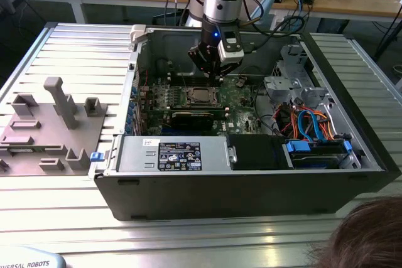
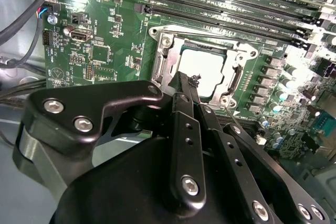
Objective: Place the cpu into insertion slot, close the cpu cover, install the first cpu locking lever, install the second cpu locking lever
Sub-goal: 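Install the first cpu locking lever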
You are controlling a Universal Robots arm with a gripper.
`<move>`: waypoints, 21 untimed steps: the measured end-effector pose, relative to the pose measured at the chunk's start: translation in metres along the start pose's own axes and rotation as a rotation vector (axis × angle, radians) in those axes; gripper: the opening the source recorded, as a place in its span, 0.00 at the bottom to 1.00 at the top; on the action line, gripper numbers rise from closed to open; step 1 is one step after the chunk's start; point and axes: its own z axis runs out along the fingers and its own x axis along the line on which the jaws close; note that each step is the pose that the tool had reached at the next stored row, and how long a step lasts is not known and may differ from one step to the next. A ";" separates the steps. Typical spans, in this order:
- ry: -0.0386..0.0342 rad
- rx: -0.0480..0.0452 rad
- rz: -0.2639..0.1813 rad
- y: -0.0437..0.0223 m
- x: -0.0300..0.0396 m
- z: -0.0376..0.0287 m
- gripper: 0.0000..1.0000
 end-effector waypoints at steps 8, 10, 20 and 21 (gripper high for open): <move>-0.0006 -0.0001 -0.010 0.0000 0.0000 0.0000 0.11; -0.0007 -0.0001 -0.012 0.0000 0.0000 0.0000 0.11; -0.0013 -0.0002 -0.024 0.0000 0.0000 0.0000 0.11; -0.0014 -0.0002 -0.025 0.0000 0.0000 0.0000 0.11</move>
